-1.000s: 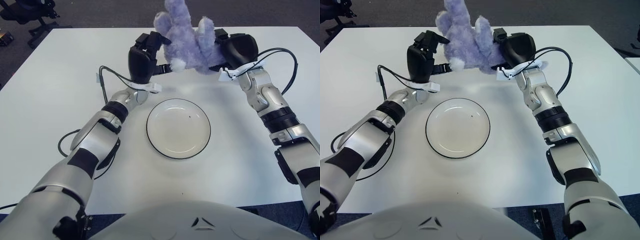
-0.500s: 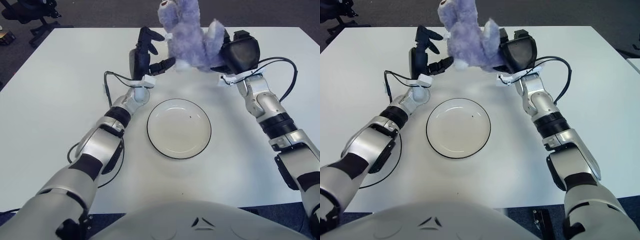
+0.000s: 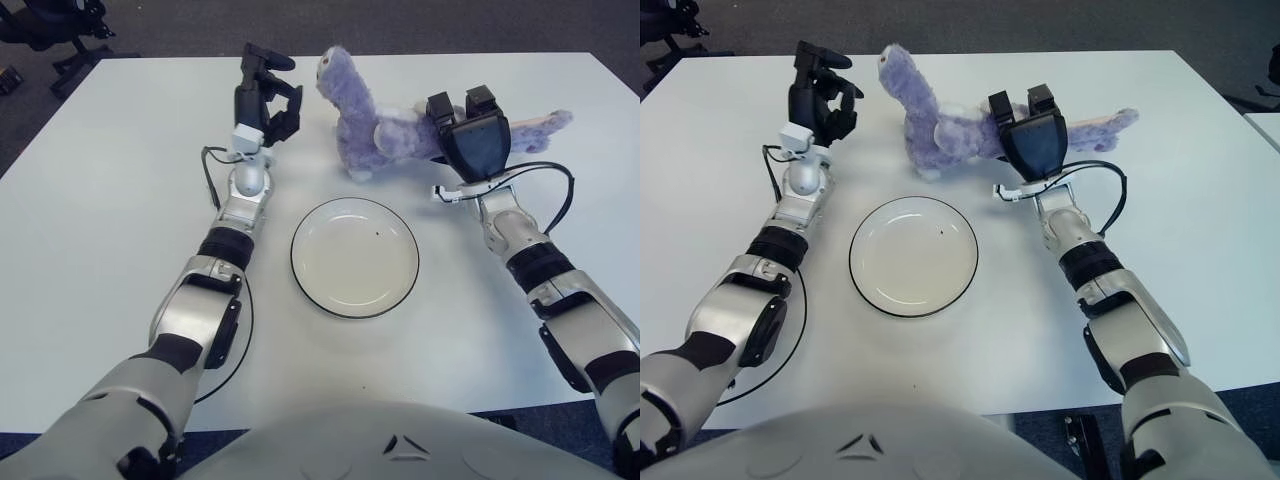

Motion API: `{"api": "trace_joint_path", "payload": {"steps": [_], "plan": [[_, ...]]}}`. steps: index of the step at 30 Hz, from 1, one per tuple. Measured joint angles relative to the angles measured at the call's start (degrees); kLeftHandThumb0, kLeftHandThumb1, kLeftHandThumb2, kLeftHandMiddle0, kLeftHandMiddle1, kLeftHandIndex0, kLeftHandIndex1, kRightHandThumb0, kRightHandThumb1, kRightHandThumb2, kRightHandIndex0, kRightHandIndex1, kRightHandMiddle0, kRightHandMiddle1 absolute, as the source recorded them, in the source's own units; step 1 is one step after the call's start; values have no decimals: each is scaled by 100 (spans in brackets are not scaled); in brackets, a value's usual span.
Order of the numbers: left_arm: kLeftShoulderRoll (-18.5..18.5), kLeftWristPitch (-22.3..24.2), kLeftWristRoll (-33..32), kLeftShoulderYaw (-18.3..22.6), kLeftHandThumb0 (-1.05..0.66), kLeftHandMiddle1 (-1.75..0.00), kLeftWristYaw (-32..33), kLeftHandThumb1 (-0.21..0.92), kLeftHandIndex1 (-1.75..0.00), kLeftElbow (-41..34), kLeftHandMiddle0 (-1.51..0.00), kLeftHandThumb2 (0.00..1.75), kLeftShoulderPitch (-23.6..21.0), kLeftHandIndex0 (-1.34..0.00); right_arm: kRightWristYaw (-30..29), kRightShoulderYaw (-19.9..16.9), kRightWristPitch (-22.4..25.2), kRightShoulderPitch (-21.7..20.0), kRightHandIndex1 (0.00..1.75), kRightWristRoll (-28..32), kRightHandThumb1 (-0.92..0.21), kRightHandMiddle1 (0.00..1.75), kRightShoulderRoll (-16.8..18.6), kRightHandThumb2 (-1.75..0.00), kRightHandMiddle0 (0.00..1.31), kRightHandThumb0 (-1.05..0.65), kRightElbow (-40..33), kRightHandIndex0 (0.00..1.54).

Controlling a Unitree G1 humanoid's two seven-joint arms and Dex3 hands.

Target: Put the doll into the plate.

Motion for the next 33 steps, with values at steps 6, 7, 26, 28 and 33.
{"api": "trace_joint_path", "payload": {"steps": [6, 7, 26, 28, 33], "plan": [[-48, 286, 12, 192, -18, -167, -107, 92, -172, -326, -32, 52, 142, -17, -533, 168, -390, -108, 147, 119, -71, 174, 165, -73, 23, -1, 674, 46], [-57, 316, 16, 219, -12, -168, -120, 92, -171, -349, -26, 52, 153, -17, -580, 190, -452, -151, 147, 136, -72, 174, 173, -73, 22, -1, 755, 46], [-190, 475, 111, 468, 0, -169, -295, 92, -168, -456, -17, 51, 178, -16, -706, 400, -666, -389, 168, 406, -91, 152, 197, -46, 15, -1, 1253, 34], [-190, 477, 111, 497, 0, -169, -305, 92, -168, -456, -17, 51, 178, -16, -701, 414, -657, -388, 168, 424, -92, 152, 196, -46, 14, -1, 1254, 34], [-192, 487, 112, 552, 0, -168, -322, 92, -168, -456, -18, 51, 178, -16, -698, 516, -479, -386, 165, 410, -92, 147, 192, -42, 20, -1, 1225, 35]]}}
